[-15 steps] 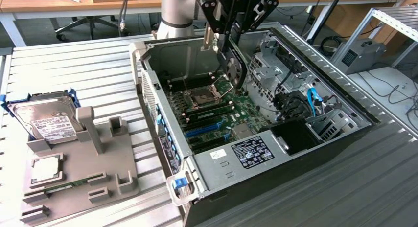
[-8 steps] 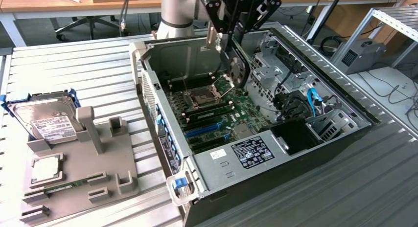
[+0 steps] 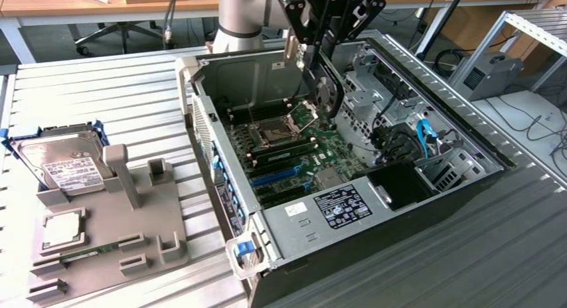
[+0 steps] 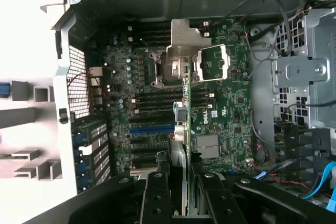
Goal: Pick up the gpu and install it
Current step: 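Pick up the gpu and move the gpu toward the slot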
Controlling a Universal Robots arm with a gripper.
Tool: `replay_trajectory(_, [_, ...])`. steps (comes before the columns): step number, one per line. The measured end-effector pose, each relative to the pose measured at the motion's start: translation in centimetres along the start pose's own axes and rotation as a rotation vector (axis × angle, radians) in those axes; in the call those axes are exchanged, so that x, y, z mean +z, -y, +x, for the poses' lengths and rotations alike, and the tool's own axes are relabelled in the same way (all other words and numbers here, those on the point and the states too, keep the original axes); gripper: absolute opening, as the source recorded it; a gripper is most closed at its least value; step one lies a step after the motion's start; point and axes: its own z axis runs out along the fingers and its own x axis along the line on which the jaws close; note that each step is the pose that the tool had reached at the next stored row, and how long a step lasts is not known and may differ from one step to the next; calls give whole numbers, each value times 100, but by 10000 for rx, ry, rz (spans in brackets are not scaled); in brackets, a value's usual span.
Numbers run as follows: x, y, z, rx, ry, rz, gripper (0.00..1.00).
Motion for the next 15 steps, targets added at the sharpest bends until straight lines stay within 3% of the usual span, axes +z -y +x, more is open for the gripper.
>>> replay_trajectory(15, [27,-47,-107,0,-2,1,26])
